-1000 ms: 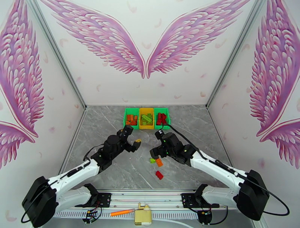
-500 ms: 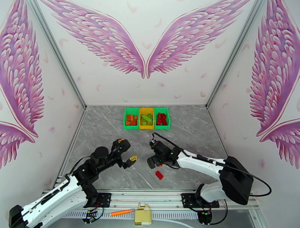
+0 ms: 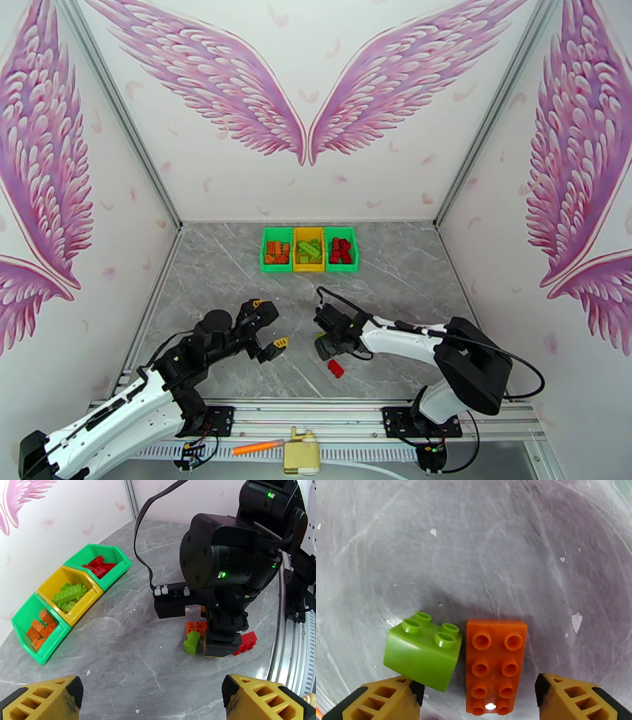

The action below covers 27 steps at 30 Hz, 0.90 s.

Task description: Sort the legos into containers by color

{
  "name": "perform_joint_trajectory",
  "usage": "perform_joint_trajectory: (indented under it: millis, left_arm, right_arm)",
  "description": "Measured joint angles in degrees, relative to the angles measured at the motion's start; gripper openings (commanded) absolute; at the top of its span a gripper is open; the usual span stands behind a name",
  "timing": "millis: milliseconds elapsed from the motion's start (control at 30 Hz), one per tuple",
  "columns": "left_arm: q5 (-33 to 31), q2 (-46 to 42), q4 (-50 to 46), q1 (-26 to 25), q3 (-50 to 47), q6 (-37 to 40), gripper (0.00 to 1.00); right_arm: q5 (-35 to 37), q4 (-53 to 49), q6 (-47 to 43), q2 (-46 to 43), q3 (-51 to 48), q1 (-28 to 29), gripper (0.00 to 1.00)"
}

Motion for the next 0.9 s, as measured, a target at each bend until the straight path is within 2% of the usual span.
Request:
perform_joint_trajectory:
  millis: [333, 533, 733, 900]
  left_arm:
    - [0.0, 0.0, 0.0, 0.0, 0.0, 0.0, 0.97]
    - [0.0, 0.0, 0.0, 0.0, 0.0, -0.2, 0.97]
    - [-0.2, 0.0, 0.2, 0.0, -0.2, -0.4, 0.97]
    - [-0.4, 0.0, 0.5, 0.0, -0.7, -0.6, 0.97]
  right_arm:
    - [-0.3, 1.3, 1.0, 0.4, 0.0, 0.5, 0.52]
    - [0.5, 1.7, 1.8, 0.4, -0.1, 0.5, 0.36]
    - [3.2, 0.9, 2.5, -0.6, -0.2, 0.5, 0.34]
    - [5.6, 0.3, 3.0, -5.6, -0.3, 0.5, 0.33]
